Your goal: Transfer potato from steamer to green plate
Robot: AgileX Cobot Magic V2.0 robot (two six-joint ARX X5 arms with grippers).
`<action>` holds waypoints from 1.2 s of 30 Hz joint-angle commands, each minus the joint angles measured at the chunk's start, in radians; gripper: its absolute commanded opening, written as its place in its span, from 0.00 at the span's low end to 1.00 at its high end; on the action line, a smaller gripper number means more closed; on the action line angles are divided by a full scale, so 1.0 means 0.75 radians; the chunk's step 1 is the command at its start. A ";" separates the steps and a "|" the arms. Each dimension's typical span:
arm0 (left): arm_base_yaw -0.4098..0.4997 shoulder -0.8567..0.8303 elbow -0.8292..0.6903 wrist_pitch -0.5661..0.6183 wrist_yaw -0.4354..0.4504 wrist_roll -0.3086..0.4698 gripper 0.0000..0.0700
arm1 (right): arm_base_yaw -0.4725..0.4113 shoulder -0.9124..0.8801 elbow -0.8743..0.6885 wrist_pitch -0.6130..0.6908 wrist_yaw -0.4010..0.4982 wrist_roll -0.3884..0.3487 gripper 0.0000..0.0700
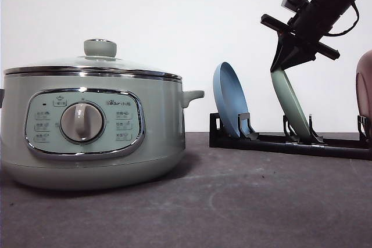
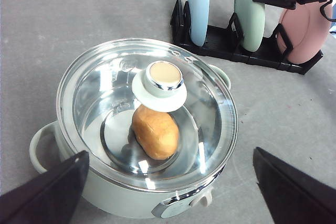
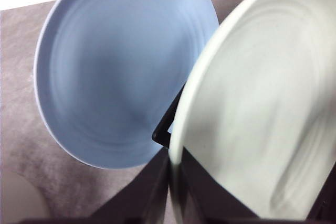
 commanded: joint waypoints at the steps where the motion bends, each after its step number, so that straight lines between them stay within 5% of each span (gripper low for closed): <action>1: -0.004 0.008 0.027 0.016 0.007 0.012 0.91 | 0.015 -0.030 0.057 0.025 -0.017 0.008 0.01; 12: -0.004 0.008 0.027 0.020 0.007 0.012 0.91 | 0.081 -0.230 0.167 -0.037 -0.066 -0.006 0.01; 18: -0.004 0.008 0.027 0.021 0.007 0.012 0.91 | 0.147 -0.369 0.169 -0.238 -0.040 -0.131 0.01; 27: -0.004 0.008 0.027 0.021 0.007 0.012 0.91 | 0.334 -0.584 0.169 -0.671 0.229 -0.407 0.01; 36: -0.004 0.008 0.027 0.022 0.007 0.012 0.91 | 0.614 -0.633 0.114 -1.073 0.491 -0.482 0.01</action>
